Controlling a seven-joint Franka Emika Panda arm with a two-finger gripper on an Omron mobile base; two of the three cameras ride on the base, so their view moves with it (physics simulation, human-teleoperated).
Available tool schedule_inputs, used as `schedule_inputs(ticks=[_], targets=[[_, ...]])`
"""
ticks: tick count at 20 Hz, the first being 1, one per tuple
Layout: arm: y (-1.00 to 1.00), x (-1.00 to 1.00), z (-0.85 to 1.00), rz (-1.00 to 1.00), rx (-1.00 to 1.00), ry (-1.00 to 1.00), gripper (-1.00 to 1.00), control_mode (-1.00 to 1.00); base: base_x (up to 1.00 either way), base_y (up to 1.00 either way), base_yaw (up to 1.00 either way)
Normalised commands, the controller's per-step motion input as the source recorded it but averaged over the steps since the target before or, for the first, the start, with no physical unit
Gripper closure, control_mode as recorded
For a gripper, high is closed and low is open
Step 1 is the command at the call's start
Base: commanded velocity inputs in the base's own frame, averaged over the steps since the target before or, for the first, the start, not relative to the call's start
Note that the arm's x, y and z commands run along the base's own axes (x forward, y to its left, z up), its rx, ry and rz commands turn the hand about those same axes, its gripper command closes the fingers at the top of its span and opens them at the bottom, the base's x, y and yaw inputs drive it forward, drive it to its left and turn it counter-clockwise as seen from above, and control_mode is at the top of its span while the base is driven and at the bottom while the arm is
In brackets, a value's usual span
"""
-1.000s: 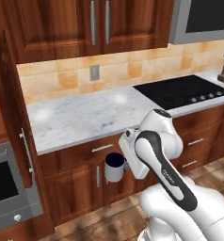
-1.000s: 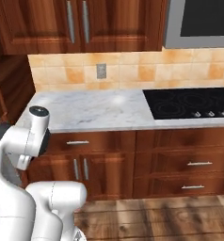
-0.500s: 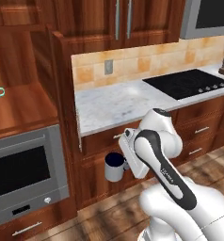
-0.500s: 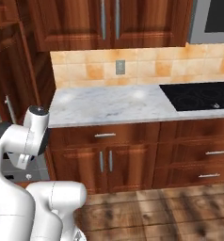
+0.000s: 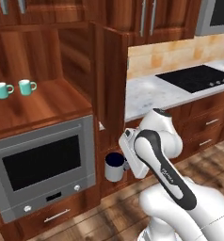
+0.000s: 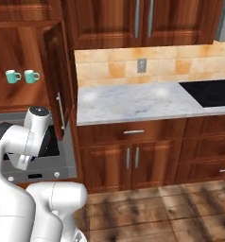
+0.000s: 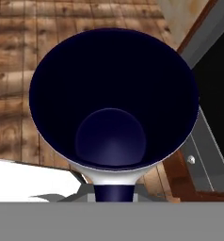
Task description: Pick the mug on the counter and place it in the cabinet with the handle facing the right, like the mugs already inside.
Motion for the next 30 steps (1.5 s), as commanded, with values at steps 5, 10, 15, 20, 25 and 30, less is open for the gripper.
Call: schedule_inputs(ticks=[5,10,15,20,25,30], targets=[[0.0,0.0,0.0,0.0,0.0,0.0,1.0,1.0,0.07,0.58,-0.02],[0.0,0.0,0.0,0.0,0.0,0.0,1.0,1.0,0.37,0.63,-0.06],[0.0,0.0,0.0,0.0,0.0,0.0,1.0,1.0,0.47,0.74,-0.08],[0.0,0.0,0.0,0.0,0.0,0.0,1.0,1.0,0.38,0.19,-0.01],[0.0,0.0,0.0,0.0,0.0,0.0,1.0,1.0,0.46,-0.04,0.04],[0.0,0.0,0.0,0.0,0.0,0.0,1.0,1.0,0.52,-0.03,0.04]])
